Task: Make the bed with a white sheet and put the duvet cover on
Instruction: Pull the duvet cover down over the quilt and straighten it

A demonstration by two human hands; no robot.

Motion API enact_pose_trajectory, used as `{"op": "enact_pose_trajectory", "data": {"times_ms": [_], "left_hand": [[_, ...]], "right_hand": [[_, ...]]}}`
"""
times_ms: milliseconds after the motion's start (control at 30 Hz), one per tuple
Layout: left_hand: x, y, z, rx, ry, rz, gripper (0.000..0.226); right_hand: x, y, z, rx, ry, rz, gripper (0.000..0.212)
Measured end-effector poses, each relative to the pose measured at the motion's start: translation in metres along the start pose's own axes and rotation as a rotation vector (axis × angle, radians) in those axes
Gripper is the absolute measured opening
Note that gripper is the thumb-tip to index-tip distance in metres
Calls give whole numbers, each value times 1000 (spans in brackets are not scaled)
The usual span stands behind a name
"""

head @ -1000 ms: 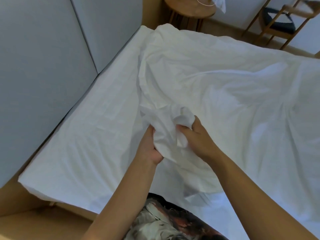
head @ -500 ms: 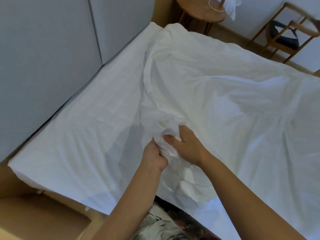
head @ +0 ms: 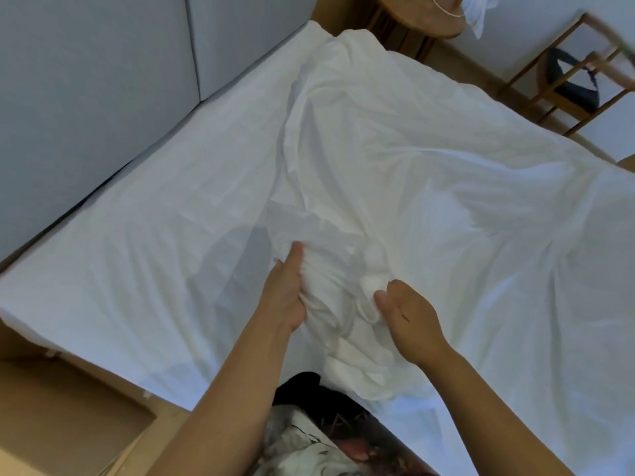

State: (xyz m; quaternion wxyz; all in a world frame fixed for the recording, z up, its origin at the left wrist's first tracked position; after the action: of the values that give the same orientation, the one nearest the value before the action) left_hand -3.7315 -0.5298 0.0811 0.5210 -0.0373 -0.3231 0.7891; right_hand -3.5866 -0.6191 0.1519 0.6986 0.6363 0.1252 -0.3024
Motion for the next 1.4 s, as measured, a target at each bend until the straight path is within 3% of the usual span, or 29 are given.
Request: {"op": "enact_pose_trajectory", "data": {"times_ms": [100, 167, 300, 433, 533, 733, 833, 900, 967, 1067, 1133, 1233, 1400], "left_hand": [[-7, -1, 1, -85, 61, -23, 47], [-8, 0, 2, -137, 80, -6, 40], [-11, 1, 1, -164, 113, 104, 24], [-23, 5, -1, -62, 182, 121, 24], [-25, 11, -3, -104, 226, -7, 47], [-21, 25, -6, 42, 160, -316, 31], [-13, 32, -10, 158, 112, -154, 32], [-14, 28, -9, 118, 201, 98, 32], [-20, 22, -5, 40, 244, 196, 40], [-27, 16, -5, -132, 225, 230, 51], [-28, 10, -3, -220, 240, 177, 38], [-32, 7, -3, -186, 295, 83, 47], [-36, 4, -8, -156, 332, 57, 45]], "right_hand": [[19, -6, -10, 29, -400, -348, 64], [17, -8, -23, 34, -519, -484, 52], [-9, -7, -40, 31, -219, -461, 13], [-21, -27, -35, -96, -43, -483, 22], [-14, -40, -26, -147, -86, -450, 21], [-3, -40, -21, -76, -270, -750, 21], [-7, -39, -21, -86, -281, -755, 36], [-11, -43, -19, -167, -268, -660, 39], [-15, -44, -17, -236, -260, -629, 28], [-13, -37, -20, -245, -421, -766, 35], [-9, -30, -26, -203, -451, -627, 31], [-7, -21, -36, -143, -355, -358, 29], [-8, -27, -40, -255, -354, -279, 34]]}}
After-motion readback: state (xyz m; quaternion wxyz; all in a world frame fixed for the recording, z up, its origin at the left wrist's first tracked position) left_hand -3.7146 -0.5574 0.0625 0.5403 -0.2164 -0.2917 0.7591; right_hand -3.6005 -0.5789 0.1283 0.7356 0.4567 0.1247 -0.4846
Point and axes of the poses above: each hand's wrist, its own z-axis away from the middle knuckle, its own y-axis out of the back of the hand, x = y × z, the point moved 4 cm from there along -z, towards the middle knuckle, and after that the axes turned 9 degrees about y, right-handed, at the moved point
